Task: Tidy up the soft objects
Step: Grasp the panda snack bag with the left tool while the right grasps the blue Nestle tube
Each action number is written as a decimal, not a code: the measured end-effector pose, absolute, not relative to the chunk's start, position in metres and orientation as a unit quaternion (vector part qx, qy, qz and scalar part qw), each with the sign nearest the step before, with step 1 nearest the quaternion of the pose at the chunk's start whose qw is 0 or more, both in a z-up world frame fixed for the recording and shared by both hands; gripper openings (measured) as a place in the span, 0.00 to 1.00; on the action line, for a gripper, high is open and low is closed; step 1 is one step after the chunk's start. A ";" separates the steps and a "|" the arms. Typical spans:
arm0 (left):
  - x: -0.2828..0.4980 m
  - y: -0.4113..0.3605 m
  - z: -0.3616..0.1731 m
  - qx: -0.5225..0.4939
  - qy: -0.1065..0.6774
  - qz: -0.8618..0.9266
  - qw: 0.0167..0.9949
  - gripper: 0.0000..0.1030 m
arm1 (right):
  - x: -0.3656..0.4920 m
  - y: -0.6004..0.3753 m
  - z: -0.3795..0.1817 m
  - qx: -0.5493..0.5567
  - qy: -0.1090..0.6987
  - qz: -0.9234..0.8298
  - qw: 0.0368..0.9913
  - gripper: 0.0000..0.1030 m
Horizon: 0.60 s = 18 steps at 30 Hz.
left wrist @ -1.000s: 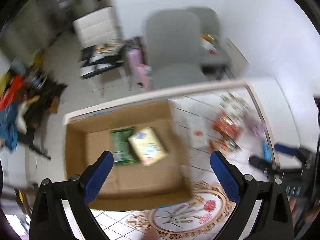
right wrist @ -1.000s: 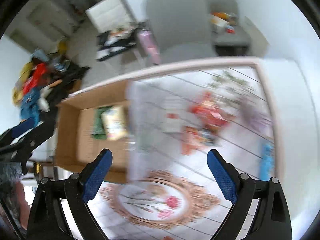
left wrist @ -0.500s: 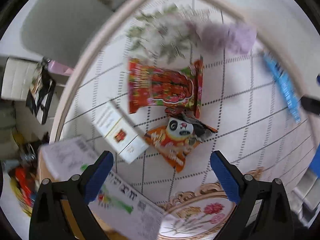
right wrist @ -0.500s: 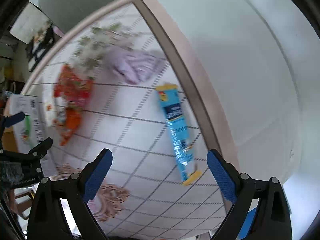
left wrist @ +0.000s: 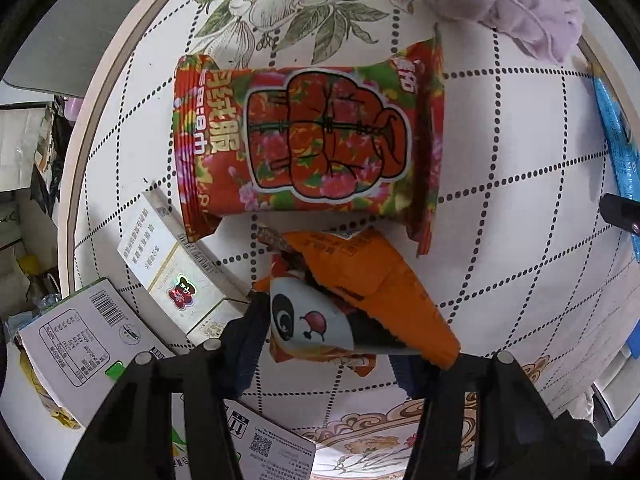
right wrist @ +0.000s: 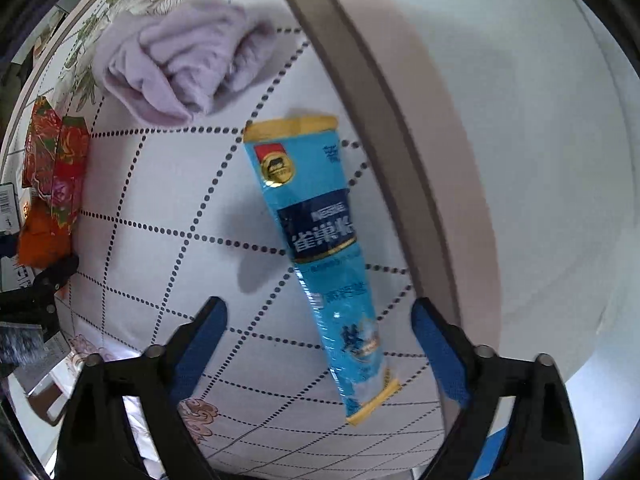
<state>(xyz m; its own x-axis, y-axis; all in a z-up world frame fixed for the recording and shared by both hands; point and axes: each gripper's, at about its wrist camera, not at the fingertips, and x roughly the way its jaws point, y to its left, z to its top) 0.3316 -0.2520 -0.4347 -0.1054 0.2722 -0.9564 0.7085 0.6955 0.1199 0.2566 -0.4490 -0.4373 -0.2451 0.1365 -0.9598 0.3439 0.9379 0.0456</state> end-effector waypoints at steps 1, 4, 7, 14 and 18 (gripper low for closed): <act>0.330 -0.252 -0.434 0.343 0.716 -0.189 0.577 0.48 | 0.255 -0.449 -0.440 0.154 0.787 -0.089 0.591 0.67; 0.316 -0.254 -0.436 0.346 0.712 -0.189 0.581 0.46 | 0.253 -0.446 -0.436 0.133 0.783 -0.106 0.598 0.51; 0.311 -0.253 -0.434 0.331 0.715 -0.188 0.587 0.45 | 0.249 -0.446 -0.429 0.135 0.778 -0.110 0.604 0.25; 0.313 -0.222 -0.409 0.235 0.741 -0.192 0.599 0.44 | 0.241 -0.440 -0.411 0.143 0.770 -0.102 0.613 0.17; 0.309 -0.207 -0.388 0.186 0.742 -0.195 0.614 0.44 | 0.234 -0.428 -0.388 0.155 0.755 -0.086 0.631 0.16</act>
